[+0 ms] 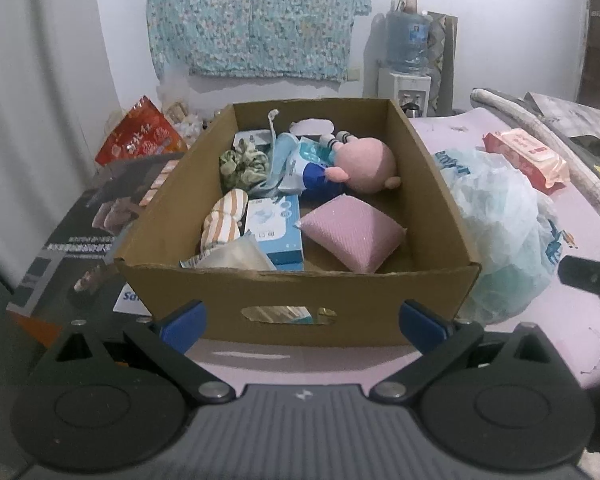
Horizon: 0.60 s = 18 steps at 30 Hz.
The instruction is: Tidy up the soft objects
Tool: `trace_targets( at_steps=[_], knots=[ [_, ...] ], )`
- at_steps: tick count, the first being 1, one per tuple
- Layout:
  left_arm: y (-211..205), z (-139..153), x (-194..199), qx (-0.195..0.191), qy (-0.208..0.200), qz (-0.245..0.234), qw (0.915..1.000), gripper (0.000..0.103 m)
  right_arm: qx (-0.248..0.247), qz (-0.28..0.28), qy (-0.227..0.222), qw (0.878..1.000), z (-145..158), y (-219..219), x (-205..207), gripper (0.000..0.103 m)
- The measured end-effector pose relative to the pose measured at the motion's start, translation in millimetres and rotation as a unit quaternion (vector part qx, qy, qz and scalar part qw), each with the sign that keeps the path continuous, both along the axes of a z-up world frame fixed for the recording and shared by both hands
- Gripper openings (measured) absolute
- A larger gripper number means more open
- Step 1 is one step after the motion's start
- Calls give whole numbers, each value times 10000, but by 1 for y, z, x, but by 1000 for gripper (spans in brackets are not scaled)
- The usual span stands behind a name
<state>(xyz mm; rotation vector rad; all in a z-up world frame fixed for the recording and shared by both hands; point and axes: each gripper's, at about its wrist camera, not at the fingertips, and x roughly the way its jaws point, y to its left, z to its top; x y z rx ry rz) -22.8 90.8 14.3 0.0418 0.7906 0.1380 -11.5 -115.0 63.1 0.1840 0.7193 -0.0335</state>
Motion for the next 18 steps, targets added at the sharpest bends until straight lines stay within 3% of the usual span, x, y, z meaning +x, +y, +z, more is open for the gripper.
trace_targets(
  at_steps=[10, 18],
  knots=[
    [4, 13, 2, 71, 18, 84, 9999, 103, -71, 10, 114, 9999, 1, 8, 9, 102],
    [9, 9, 10, 6, 538, 264, 9982, 103, -71, 105, 393, 9991, -5, 13, 17, 102]
  ],
)
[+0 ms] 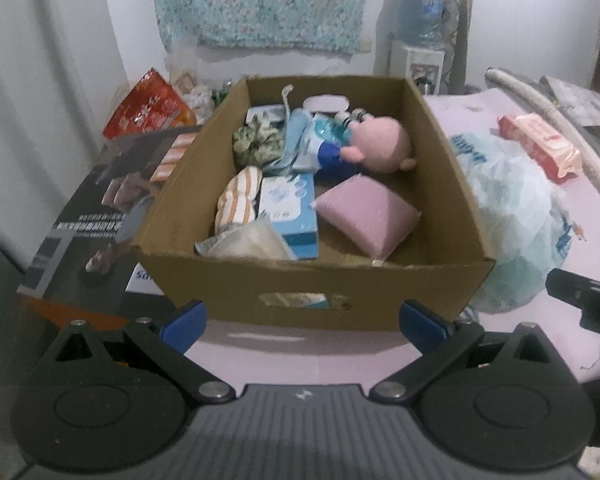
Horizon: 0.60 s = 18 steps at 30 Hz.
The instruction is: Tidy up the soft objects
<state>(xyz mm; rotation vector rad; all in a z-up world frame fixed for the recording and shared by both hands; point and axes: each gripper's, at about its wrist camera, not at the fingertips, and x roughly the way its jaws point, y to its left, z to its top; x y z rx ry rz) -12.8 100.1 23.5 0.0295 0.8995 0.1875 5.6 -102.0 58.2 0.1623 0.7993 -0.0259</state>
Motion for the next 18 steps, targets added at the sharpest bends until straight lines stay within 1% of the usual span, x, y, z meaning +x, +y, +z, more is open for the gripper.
trace_targets(
  at_steps=[3, 8, 18],
  knots=[
    [4, -2, 0, -3, 79, 79, 9999, 103, 15, 32, 117, 9999, -3, 2, 3, 102],
    [8, 0, 4, -7, 120, 187, 9998, 103, -57, 126, 143, 9998, -2, 8, 5, 102],
    [3, 4, 8, 100, 117, 125, 9998, 103, -70, 164, 158, 9997, 0, 12, 6, 102]
  ],
)
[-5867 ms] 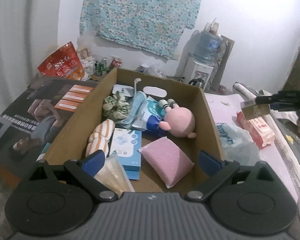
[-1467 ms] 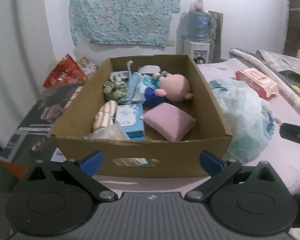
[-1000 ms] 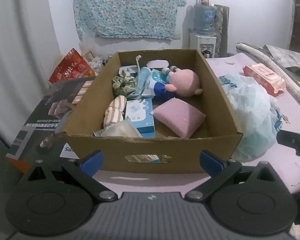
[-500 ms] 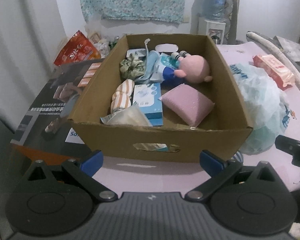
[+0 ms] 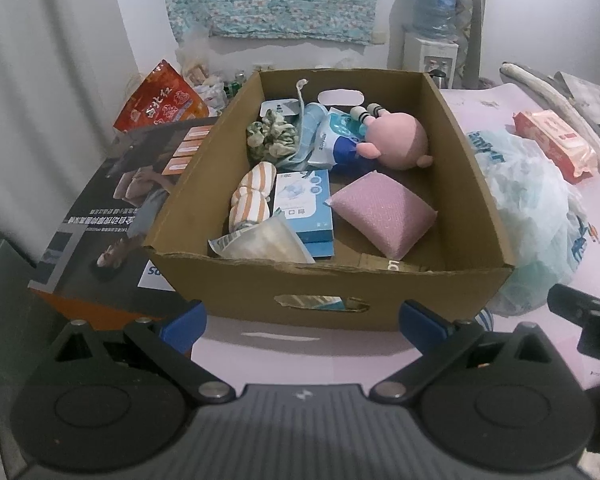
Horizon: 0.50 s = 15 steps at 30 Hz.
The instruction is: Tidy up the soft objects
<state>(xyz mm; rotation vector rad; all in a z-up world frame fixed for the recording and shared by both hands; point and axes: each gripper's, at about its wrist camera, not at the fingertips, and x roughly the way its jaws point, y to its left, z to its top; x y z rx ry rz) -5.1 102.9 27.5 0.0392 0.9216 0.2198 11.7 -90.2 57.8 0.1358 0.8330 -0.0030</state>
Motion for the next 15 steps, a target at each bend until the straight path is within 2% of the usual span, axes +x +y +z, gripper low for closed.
trace_targets(
  at_steps=[15],
  knots=[
    [-4, -3, 5, 51, 61, -82, 9999, 103, -1, -11, 75, 10000, -2, -1, 6, 102]
  ],
)
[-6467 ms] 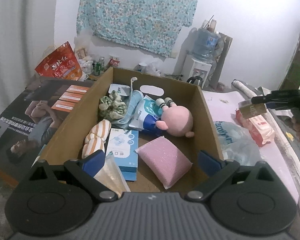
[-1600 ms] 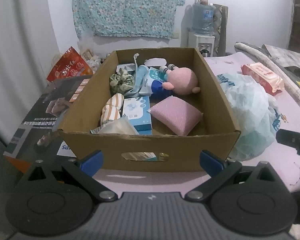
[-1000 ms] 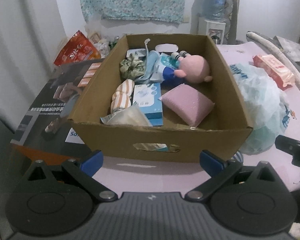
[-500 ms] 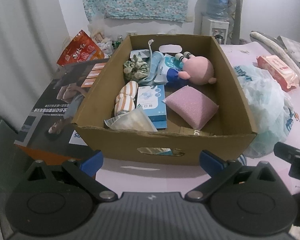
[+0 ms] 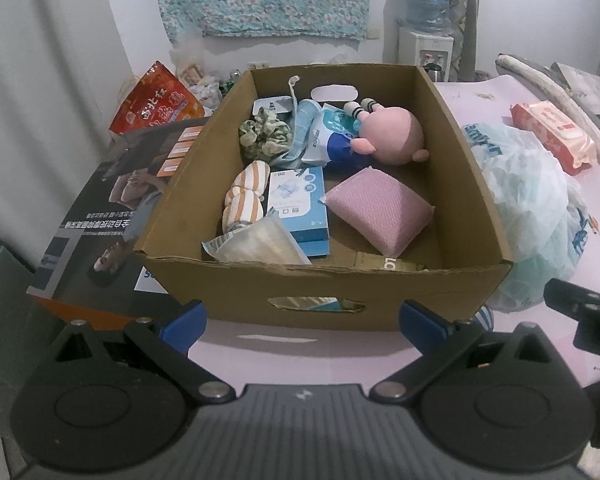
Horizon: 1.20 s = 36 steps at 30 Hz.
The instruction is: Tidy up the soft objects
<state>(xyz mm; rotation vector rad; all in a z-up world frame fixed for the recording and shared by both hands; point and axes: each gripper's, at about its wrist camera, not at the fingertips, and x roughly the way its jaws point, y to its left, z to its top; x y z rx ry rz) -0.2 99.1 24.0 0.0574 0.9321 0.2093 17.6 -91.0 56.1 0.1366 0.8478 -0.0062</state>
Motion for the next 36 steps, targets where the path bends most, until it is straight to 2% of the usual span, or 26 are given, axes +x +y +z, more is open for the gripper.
trace_targets(
  at_steps=[36],
  knots=[
    [-9, -13, 9, -82, 322, -196, 9993, 103, -71, -24, 70, 9999, -4, -5, 7, 102]
  ],
)
